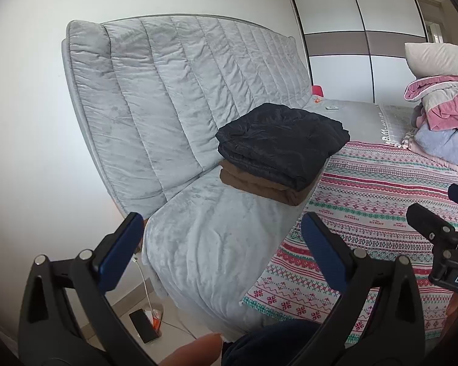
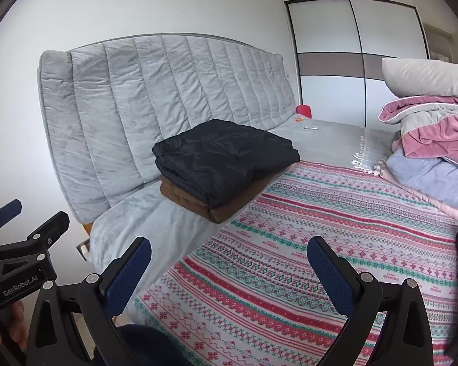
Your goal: Fold large clothes
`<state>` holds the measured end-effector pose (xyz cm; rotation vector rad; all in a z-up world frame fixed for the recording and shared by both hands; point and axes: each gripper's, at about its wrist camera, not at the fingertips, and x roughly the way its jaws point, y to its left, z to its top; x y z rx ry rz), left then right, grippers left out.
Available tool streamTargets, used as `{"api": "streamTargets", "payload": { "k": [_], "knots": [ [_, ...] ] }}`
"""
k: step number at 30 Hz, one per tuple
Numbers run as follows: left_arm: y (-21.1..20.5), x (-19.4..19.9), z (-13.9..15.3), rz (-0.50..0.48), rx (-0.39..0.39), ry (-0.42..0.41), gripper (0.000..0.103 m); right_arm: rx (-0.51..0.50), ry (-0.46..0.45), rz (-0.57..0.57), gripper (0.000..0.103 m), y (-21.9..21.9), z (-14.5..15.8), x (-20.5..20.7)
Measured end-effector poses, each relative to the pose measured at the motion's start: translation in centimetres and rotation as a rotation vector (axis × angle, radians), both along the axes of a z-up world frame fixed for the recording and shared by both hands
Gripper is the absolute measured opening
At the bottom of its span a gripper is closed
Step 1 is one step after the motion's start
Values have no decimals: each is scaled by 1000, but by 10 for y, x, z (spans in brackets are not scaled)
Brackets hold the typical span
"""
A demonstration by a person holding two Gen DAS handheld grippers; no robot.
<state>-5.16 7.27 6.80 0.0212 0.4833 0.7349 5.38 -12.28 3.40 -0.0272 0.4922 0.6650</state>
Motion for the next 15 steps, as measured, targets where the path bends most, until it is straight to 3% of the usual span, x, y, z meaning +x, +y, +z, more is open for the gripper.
{"api": "streamTargets", "payload": {
  "k": [15],
  "knots": [
    [-2, 1, -1, -8, 9, -8, 102, -9, 0, 5, 103, 1, -3, 0]
  ]
}}
